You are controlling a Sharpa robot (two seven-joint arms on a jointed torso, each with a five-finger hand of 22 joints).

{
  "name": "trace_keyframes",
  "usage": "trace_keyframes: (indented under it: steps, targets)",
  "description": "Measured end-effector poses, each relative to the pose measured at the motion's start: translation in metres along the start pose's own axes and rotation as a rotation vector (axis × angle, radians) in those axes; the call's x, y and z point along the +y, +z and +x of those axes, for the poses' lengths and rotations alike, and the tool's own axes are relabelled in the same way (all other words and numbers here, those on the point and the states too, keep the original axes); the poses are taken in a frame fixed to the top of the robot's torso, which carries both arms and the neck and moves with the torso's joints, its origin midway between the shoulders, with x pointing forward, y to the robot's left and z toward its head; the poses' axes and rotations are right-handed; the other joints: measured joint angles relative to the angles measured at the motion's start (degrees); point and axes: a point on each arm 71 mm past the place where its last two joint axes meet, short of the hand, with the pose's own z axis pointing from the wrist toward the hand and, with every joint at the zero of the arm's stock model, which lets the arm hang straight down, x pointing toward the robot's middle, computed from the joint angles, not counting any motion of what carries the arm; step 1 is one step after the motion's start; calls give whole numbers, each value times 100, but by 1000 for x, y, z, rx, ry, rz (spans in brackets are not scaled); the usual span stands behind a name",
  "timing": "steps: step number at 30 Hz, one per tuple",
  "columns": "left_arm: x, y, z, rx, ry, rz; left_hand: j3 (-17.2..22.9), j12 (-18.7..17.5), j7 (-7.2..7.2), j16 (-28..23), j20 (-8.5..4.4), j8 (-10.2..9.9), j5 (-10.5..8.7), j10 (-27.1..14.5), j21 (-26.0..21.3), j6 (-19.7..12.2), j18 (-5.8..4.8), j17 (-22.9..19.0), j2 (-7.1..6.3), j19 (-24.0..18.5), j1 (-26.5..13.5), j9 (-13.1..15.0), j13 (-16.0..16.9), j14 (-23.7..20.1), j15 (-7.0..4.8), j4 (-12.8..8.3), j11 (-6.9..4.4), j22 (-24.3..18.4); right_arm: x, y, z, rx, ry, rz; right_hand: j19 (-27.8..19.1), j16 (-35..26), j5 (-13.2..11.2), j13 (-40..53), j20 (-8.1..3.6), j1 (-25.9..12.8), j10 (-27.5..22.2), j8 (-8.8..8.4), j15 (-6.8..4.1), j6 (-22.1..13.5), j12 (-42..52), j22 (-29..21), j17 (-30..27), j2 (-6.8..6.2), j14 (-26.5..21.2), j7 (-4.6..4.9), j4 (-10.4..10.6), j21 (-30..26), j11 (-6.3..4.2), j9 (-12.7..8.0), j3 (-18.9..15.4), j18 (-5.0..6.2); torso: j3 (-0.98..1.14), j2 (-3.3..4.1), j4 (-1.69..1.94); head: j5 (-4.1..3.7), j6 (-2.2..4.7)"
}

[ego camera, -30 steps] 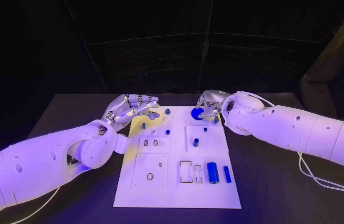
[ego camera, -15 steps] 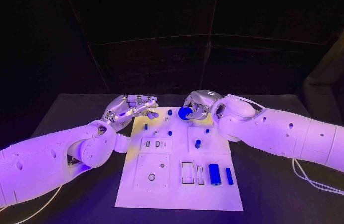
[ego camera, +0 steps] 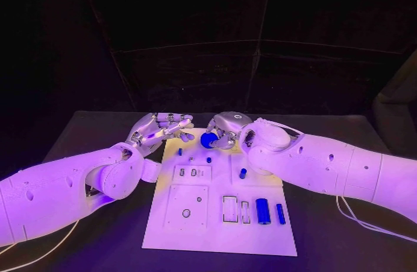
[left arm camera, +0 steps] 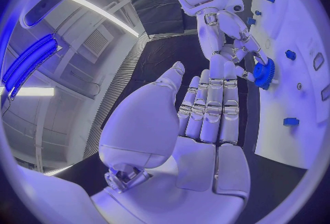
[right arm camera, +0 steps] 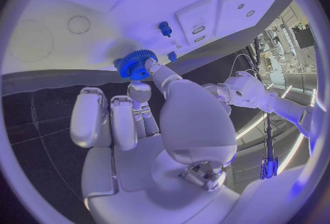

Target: Assemble the parts on the task board

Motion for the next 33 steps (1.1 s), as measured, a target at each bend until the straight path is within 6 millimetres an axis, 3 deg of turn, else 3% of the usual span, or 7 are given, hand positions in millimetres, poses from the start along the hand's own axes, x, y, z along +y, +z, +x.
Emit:
trace_keyframes:
  steps: [9,13,16,20,33]
  targets:
    - [1,2,2,3,-2,1,0,0,0,0,0,0,0,0,0,0,-1,0,0,0,0,0,0,0,0,0,0,1,4,5,9,18,-8,2,0,0,0,-17,0,-60,-4,-66,1,61,0,-19,0,-61,0,-4,-17,-22,4,-12,46,0,4,0,-14,15,-36]
    - [1,3,2,3,-3,1,0,0,0,0,0,0,0,0,0,0,0,-1,0,0,0,0,0,0,0,0,0,1,5,7,10,19,-13,2,0,0,-4,-66,0,-92,-56,-152,1,78,-57,-39,-6,-93,0,-4,-12,-22,56,-12,92,0,8,-2,-17,19,-44]
    - [1,3,2,2,-2,1,0,0,0,0,0,0,0,0,0,0,0,-1,0,0,0,0,0,0,0,0,0,1,6,9,11,17,-16,3,17,0,-180,-182,28,-157,-115,-311,22,-78,-182,-67,-13,-157,-21,88,-18,-48,115,9,148,0,10,-3,-17,19,-44]
    - [1,3,3,3,-3,1,0,0,0,-26,0,0,0,0,0,0,0,11,23,0,23,0,0,0,0,0,0,-5,6,11,13,18,-19,6,1,0,-458,-357,44,-251,-197,-483,21,-410,-340,-104,-23,-250,-21,66,15,-73,112,0,59,0,11,-8,-17,15,-45]
    - [1,4,3,4,-4,1,0,0,0,-26,0,0,0,0,0,0,0,10,23,0,23,0,0,0,0,0,0,-4,8,13,13,17,-25,8,-19,-1,-602,-518,64,-426,-280,-548,43,-597,-456,-166,-55,-360,1,60,211,-113,112,3,-248,0,11,-10,-17,20,-49]
